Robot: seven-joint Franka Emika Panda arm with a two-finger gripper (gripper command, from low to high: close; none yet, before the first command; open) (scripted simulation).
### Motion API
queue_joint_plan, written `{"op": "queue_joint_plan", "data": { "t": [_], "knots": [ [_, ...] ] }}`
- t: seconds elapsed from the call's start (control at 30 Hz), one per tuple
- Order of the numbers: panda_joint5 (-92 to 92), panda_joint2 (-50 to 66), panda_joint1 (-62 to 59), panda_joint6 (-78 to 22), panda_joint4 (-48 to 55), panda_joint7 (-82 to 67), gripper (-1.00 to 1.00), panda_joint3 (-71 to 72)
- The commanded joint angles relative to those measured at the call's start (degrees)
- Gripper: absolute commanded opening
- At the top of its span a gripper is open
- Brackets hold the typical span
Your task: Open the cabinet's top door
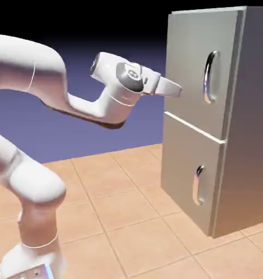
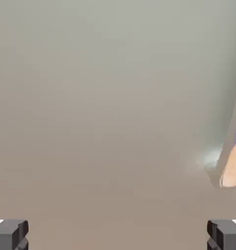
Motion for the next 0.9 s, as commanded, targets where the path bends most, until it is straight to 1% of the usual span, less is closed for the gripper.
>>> {"op": "queue_joint_plan", "data": {
  "t": [0.0,0.77,0.87],
  "knots": [
    [-2.5,-0.21,0.76,-0.09,0.51,2.03,0.0,-0.77],
    [-59.81,-5.05,18.17,-2.11,12.11,48.72,0.0,-18.34],
    [-62.55,-4.14,20.91,-2.43,14.05,50.98,0.0,-20.57]
  ]
}}
